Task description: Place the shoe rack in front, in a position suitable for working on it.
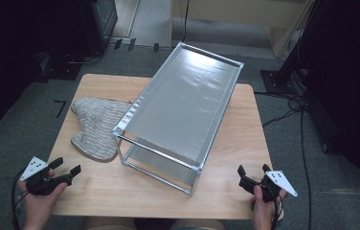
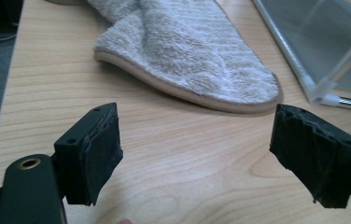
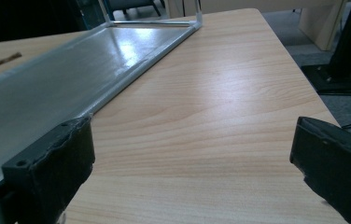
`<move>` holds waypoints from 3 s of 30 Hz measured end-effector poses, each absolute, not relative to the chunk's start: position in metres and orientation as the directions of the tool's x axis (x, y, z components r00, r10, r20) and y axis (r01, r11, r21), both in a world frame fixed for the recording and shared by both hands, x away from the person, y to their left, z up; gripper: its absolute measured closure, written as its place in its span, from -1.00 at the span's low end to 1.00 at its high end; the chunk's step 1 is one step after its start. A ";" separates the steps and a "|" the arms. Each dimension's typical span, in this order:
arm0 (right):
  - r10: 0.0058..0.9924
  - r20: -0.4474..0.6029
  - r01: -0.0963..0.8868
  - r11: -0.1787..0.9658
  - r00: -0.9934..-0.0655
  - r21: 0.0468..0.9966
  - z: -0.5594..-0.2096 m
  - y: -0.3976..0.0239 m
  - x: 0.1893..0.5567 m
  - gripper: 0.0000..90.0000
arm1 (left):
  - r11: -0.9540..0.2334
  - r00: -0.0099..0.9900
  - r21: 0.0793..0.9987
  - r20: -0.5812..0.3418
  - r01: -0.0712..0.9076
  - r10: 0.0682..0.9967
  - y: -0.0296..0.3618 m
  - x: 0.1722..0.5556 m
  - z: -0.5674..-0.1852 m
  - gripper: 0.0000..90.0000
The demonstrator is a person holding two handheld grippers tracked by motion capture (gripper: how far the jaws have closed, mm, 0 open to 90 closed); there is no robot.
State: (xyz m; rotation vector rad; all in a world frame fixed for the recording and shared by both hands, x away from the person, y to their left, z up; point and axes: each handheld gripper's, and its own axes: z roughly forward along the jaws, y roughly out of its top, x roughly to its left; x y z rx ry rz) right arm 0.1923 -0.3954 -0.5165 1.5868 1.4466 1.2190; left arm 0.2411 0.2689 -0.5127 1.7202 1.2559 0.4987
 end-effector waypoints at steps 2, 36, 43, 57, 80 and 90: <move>0.972 0.230 0.365 -0.194 -0.055 0.911 -0.516 -0.399 0.192 -1.00 | -0.063 0.381 0.846 -0.171 0.529 0.909 0.268 0.242 -0.513 -0.65; 0.986 0.153 0.411 -0.110 -0.072 0.905 -0.518 -0.388 0.198 -0.99 | -0.026 0.341 0.875 -0.161 0.484 0.926 0.221 0.301 -0.499 -0.64; 0.986 0.151 0.413 -0.107 -0.076 0.905 -0.518 -0.387 0.198 -0.99 | -0.067 0.327 0.861 -0.118 0.504 0.938 0.207 0.317 -0.503 -0.64; 0.987 0.147 0.428 -0.103 -0.070 0.898 -0.518 -0.386 0.198 -0.99 | -0.110 0.281 0.850 -0.046 0.515 0.959 0.208 0.308 -0.504 0.91; 0.990 0.121 0.447 -0.075 -0.076 0.892 -0.519 -0.383 0.200 -0.99 | -0.064 0.389 0.931 -0.087 0.360 0.917 0.223 0.253 -0.465 0.79; 0.990 0.118 0.450 -0.068 -0.083 0.891 -0.519 -0.384 0.202 -0.99 | -0.163 0.471 0.850 -0.109 0.500 0.875 0.213 0.258 -0.492 -0.36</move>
